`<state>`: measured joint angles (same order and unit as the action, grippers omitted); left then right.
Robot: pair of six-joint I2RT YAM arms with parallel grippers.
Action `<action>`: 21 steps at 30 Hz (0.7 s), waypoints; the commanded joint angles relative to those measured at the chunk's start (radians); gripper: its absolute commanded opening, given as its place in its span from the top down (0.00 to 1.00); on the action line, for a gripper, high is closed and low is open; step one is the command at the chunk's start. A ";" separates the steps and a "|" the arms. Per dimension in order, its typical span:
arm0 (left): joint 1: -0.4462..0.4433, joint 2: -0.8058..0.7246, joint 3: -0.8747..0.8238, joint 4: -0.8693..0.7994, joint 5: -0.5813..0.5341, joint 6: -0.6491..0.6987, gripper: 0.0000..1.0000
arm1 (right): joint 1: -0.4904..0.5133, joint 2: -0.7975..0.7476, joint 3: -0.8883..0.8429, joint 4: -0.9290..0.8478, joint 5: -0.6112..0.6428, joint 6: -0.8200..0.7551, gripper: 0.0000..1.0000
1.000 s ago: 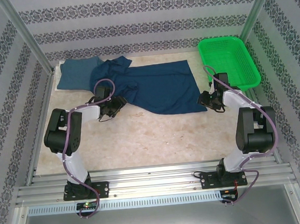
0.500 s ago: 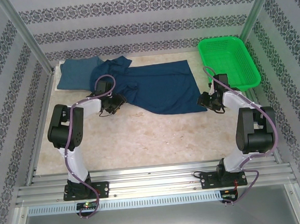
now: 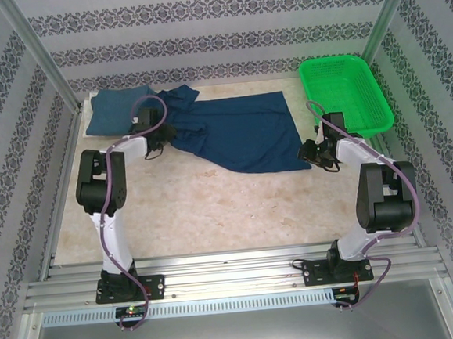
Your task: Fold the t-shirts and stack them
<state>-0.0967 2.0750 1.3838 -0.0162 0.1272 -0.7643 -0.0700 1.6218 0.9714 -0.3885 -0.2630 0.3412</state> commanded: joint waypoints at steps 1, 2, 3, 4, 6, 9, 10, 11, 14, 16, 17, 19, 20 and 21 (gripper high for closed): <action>0.002 0.002 0.020 0.039 -0.055 0.042 0.72 | -0.005 -0.020 -0.010 0.005 -0.019 -0.009 0.65; 0.002 0.000 0.005 0.053 -0.039 0.036 0.76 | -0.005 -0.020 -0.011 0.006 -0.018 -0.004 0.65; 0.000 -0.008 -0.024 0.082 -0.024 0.021 0.81 | -0.005 -0.019 -0.010 0.008 -0.023 -0.004 0.65; 0.000 -0.014 -0.044 0.099 -0.006 0.008 0.87 | -0.005 -0.017 -0.007 0.007 -0.027 -0.002 0.65; -0.002 -0.030 -0.070 0.113 0.027 -0.006 0.90 | -0.005 -0.018 -0.004 0.000 -0.030 -0.005 0.66; -0.018 -0.059 -0.109 0.126 0.075 -0.019 0.78 | -0.005 -0.024 0.003 -0.011 -0.025 -0.012 0.66; -0.027 -0.076 -0.128 0.125 0.075 -0.017 0.76 | -0.005 -0.026 0.003 -0.012 -0.027 -0.010 0.66; -0.033 -0.090 -0.144 0.125 0.078 -0.017 0.71 | -0.005 -0.028 0.004 -0.012 -0.029 -0.011 0.66; -0.041 -0.133 -0.203 0.136 0.083 -0.024 0.60 | -0.005 -0.030 0.005 -0.016 -0.032 -0.013 0.65; -0.041 -0.156 -0.233 0.134 0.068 -0.020 0.55 | -0.005 -0.031 0.002 -0.011 -0.034 -0.013 0.65; -0.041 -0.160 -0.244 0.135 0.055 -0.017 0.55 | -0.005 -0.030 0.001 -0.010 -0.035 -0.013 0.65; -0.037 -0.146 -0.256 0.172 0.067 -0.029 0.55 | -0.005 -0.028 -0.005 -0.003 -0.039 -0.010 0.65; -0.035 -0.131 -0.253 0.187 0.084 -0.039 0.56 | -0.005 -0.026 -0.005 -0.001 -0.042 -0.010 0.65; -0.035 -0.116 -0.249 0.203 0.099 -0.052 0.58 | -0.005 -0.023 -0.008 0.000 -0.044 -0.010 0.65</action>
<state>-0.1360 1.9415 1.1446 0.1112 0.1978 -0.7925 -0.0700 1.6176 0.9714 -0.3882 -0.2821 0.3405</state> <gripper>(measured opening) 0.424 0.346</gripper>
